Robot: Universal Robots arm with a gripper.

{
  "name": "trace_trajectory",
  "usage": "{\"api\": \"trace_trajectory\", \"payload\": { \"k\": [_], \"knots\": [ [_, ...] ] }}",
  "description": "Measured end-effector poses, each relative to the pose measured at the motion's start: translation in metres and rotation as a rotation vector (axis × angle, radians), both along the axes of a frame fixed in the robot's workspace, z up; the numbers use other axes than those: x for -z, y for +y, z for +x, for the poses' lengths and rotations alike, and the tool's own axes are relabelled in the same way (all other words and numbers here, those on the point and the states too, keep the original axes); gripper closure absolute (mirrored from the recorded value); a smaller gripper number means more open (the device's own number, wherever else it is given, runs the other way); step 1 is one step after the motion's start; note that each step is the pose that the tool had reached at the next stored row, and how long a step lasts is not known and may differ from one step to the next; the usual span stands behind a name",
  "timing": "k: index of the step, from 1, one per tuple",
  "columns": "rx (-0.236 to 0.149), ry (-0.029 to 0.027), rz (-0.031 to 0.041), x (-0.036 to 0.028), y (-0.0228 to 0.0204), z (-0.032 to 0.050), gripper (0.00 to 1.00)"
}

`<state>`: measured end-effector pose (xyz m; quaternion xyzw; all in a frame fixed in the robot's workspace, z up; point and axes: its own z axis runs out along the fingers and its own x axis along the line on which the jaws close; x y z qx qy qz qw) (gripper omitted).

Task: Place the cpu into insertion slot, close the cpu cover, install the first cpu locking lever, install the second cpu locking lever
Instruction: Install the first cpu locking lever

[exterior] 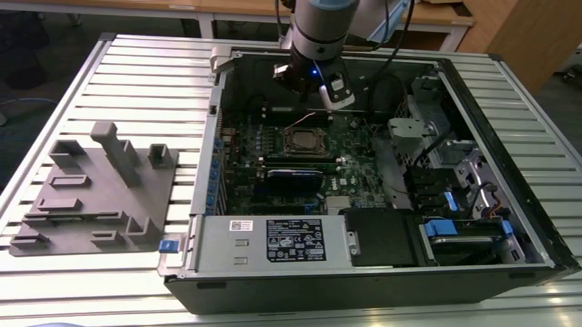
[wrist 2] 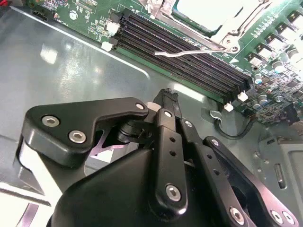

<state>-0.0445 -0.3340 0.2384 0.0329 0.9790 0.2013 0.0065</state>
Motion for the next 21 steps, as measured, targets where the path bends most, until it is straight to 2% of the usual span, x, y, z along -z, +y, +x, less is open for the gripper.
{"api": "trace_trajectory", "payload": {
  "k": [4, 6, 21],
  "knots": [
    [0.000, 0.0000, 0.0001, -0.0025, 0.0000, 0.0000, 0.89],
    [0.000, 0.0000, 0.0000, -0.0118, 0.0000, 0.0000, 0.89],
    [0.000, 0.0000, 0.0000, -0.0137, 0.0000, 0.0000, 0.89]
  ]
}}
